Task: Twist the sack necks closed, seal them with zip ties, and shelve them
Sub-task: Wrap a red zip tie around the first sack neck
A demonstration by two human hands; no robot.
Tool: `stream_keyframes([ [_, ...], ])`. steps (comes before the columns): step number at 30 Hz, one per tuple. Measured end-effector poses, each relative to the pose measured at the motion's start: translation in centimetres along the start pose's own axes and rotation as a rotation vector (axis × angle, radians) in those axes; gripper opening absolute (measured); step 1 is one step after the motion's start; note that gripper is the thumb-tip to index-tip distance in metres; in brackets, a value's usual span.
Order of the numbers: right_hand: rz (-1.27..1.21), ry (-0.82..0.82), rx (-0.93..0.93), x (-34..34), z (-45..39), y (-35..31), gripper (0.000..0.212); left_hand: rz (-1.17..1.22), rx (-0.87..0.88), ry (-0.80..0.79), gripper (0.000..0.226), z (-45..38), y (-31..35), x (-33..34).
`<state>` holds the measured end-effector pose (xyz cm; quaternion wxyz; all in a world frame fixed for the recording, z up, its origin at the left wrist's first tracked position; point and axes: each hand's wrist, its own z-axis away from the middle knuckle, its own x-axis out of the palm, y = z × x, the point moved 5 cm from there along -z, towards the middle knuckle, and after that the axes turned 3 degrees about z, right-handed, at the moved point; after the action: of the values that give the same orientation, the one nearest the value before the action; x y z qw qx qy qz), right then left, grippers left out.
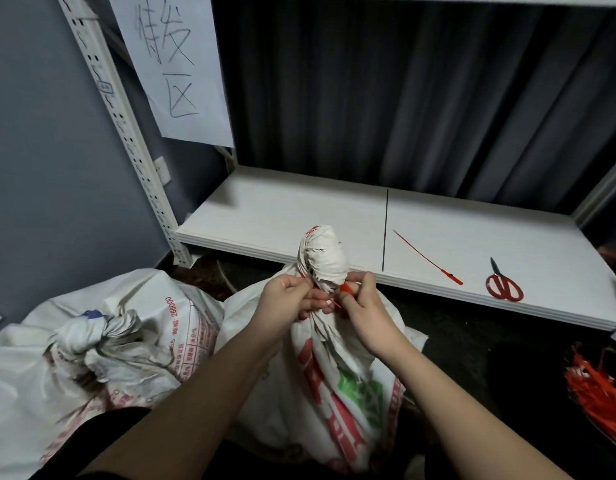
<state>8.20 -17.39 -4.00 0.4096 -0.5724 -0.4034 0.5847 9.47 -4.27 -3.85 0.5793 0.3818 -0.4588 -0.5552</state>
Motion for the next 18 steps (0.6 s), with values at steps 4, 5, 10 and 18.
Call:
stream_keyframes([
  [4, -0.093, 0.035, 0.045, 0.1, 0.1, 1.0, 0.016, 0.025, -0.012, 0.0, 0.029, -0.1, -0.2, 0.2],
  [5, -0.142, 0.038, 0.075, 0.0, 0.0, 1.2, 0.016, 0.038, -0.015, -0.004, 0.029, -0.2, -0.3, 0.3],
  [10, -0.38, -0.004, 0.132, 0.2, 0.0, 1.9, 0.014, 0.089, -0.015, 0.012, 0.029, -0.2, -0.2, 0.6],
  [18, -0.167, -0.083, 0.012, -0.8, -0.1, 0.9, 0.013, 0.136, 0.047, 0.076, 0.031, -0.4, -0.5, 0.5],
])
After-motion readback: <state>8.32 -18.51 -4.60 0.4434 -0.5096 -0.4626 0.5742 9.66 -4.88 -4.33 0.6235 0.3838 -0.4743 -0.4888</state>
